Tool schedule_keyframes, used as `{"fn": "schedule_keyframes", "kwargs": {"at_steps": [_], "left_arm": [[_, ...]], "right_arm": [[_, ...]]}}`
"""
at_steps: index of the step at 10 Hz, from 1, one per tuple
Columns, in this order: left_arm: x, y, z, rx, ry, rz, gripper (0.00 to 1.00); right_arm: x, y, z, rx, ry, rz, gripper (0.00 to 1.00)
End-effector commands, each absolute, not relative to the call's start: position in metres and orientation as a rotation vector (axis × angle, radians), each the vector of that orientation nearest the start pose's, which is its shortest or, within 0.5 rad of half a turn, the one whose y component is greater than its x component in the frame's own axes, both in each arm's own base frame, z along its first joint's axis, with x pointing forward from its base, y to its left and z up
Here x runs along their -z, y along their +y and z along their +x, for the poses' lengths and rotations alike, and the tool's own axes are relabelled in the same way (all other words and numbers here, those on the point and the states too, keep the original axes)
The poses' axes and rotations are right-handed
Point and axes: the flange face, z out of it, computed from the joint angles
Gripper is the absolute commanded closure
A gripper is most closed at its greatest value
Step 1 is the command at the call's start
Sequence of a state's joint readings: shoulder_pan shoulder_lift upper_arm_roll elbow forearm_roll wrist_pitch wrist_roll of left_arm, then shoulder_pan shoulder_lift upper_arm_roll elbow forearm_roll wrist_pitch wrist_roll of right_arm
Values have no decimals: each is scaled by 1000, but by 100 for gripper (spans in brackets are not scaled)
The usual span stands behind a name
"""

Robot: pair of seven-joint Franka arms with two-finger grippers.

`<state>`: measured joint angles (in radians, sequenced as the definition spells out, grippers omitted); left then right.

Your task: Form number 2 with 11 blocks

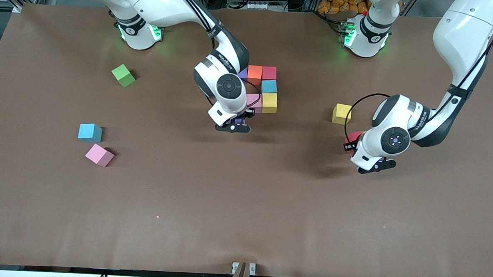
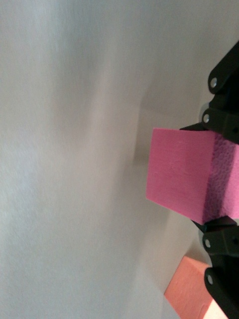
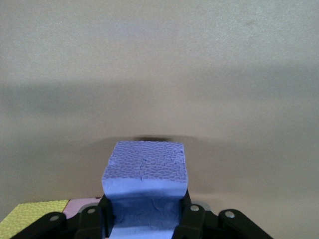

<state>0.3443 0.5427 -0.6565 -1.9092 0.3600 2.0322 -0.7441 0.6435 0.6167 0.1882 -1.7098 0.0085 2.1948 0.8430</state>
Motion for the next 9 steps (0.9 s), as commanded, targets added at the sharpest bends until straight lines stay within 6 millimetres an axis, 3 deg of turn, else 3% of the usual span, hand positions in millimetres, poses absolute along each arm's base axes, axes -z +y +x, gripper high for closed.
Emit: {"fn": "schedule_keyframes", "kwargs": {"at_steps": [1, 4, 9], "left_arm": [[-257, -176, 578, -403, -417, -3008, 100], [-258, -203, 580, -395, -460, -3012, 100], [-246, -218, 583, -418, -497, -3016, 100]], "right_arm": [[-225, 488, 452, -245, 73, -3168, 77], [-217, 489, 448, -259, 64, -3174, 76], [-210, 493, 444, -268, 37, -3175, 67]]}}
